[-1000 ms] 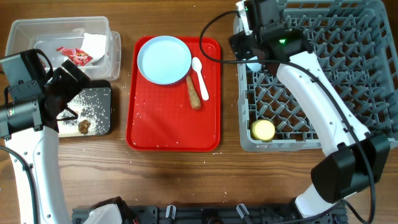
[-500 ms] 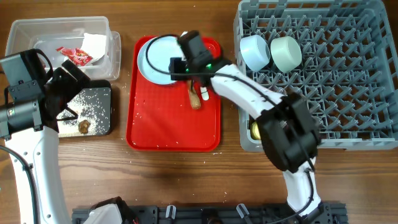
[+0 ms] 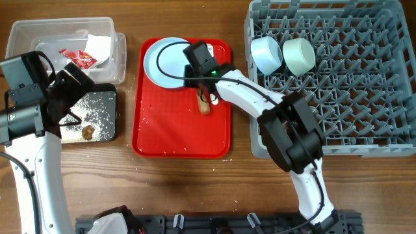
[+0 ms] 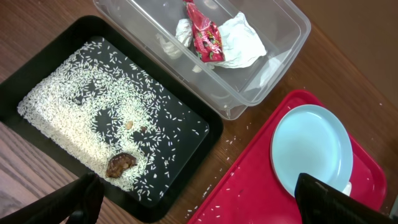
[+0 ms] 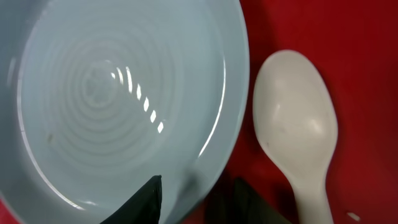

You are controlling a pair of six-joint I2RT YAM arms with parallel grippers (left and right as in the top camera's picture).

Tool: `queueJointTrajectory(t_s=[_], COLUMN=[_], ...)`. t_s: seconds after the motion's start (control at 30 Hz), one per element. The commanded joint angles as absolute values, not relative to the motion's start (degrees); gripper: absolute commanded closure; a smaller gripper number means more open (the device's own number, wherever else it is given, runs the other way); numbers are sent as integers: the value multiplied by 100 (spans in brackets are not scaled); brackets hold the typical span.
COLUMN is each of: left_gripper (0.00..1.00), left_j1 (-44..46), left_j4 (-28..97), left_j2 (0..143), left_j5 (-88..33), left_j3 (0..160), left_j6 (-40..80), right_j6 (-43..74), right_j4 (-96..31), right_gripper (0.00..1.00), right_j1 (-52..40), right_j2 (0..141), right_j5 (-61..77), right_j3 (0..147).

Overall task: Sort waste into correct bins and load items into the dishwasher rack
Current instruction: 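Grasp the light-blue plate edge on the red tray with right gripper, then carry the plate into the dish rack and stand it upright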

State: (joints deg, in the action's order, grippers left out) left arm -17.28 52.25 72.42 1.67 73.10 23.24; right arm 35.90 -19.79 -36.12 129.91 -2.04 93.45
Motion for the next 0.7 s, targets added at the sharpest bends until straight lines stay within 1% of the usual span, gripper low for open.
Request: queueJointTrajectory(t_s=[0.0, 0.03, 0.1, 0.17, 0.2, 0.33, 0.43, 0.57, 0.63, 0.67], left_gripper=[0, 0, 0, 0, 0, 0, 0, 0, 0, 0], left_j1=[-1763, -1763, -1763, -1763, -1763, -1763, -1763, -1763, -1763, -1763], left_j4=[5210, 5207, 5207, 5207, 5207, 5207, 5207, 5207, 5207, 5207], left_j2=[7201, 7201, 7201, 7201, 7201, 7201, 7201, 7201, 7201, 7201], left_j5=[204, 204, 204, 204, 204, 204, 204, 204, 204, 204], left_j3=[7395, 7395, 7395, 7395, 7395, 7395, 7395, 7395, 7395, 7395], left_j6=[2316, 2316, 2316, 2316, 2316, 2316, 2316, 2316, 2316, 2316], right_j6=[3771, 3774, 3817, 3951, 3953, 3260, 2495, 2314, 1872, 1417], right_j4=[-1865, -1887, -1914, -1909, -1907, -1925, -1879, -1883, -1890, -2034], right_gripper=[71, 76, 81, 93, 95, 96, 96, 96, 96, 96], right_j1=[-3599, -3599, -3599, -3599, -3597, -3463, -3374, -3367, -3341, -3245], right_j2=[13170, 13170, 13170, 13168, 13152, 12720, 12143, 11104, 10449, 10038], right_j5=[-340, -340, -331, -246, -252, -429, -434, -958, -1579, -2364], right_j3=[9325, 9325, 9325, 9338, 9373, 9483, 9485, 9485, 9483, 9483])
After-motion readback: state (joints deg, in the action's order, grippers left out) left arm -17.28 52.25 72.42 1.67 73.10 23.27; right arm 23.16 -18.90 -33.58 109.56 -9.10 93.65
